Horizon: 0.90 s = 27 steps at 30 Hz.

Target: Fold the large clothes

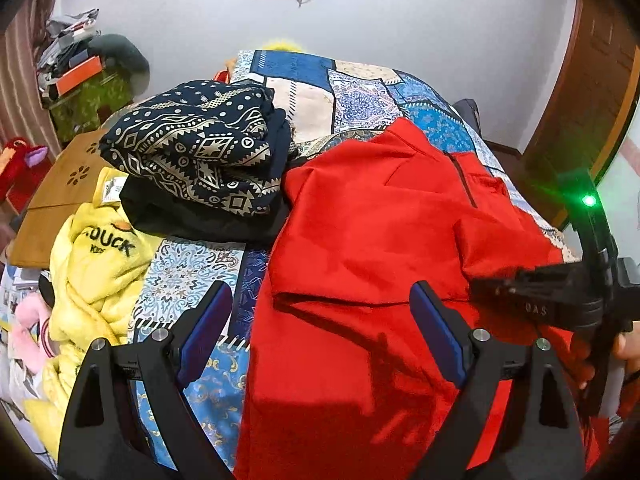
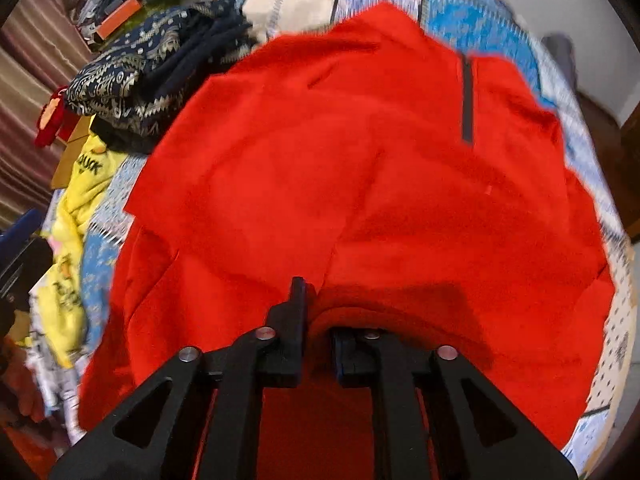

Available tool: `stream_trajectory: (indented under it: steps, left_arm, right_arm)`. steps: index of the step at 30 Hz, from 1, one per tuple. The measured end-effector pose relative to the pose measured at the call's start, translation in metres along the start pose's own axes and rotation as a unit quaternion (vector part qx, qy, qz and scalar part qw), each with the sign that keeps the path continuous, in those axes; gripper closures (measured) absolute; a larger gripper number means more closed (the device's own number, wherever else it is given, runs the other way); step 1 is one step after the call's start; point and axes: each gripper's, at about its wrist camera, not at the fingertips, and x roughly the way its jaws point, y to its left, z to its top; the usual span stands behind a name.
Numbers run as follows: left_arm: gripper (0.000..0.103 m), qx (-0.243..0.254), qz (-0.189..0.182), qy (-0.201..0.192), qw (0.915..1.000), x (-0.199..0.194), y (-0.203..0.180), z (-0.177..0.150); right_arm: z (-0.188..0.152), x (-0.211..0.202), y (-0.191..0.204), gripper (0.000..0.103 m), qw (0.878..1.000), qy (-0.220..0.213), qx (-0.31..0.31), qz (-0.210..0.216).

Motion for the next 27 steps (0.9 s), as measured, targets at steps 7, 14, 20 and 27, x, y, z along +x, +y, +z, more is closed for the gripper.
stream_trajectory:
  steps: [7,14,20,27]
  left_arm:
    - [0.013,0.028,-0.005,0.000,0.9996,0.002,-0.023,0.008]
    - [0.013,0.104,-0.015,-0.012,0.9944,0.002,-0.078,0.025]
    - [0.008,0.195,-0.030,0.009,0.9802,0.022,-0.150,0.025]
    - [0.008,0.324,-0.043,0.056,0.9434,0.063,-0.237,0.000]
  right_arm:
    - [-0.021,-0.032,-0.014,0.075,0.999,0.013,-0.026,0.020]
    - [-0.046,-0.103,-0.059,0.074,0.996,-0.082,-0.007,-0.029]
    - [-0.062,-0.142,-0.110,0.060,0.981,-0.146,0.039,-0.119]
    - [-0.086,-0.125,-0.152,0.059,0.975,-0.132,0.088,-0.155]
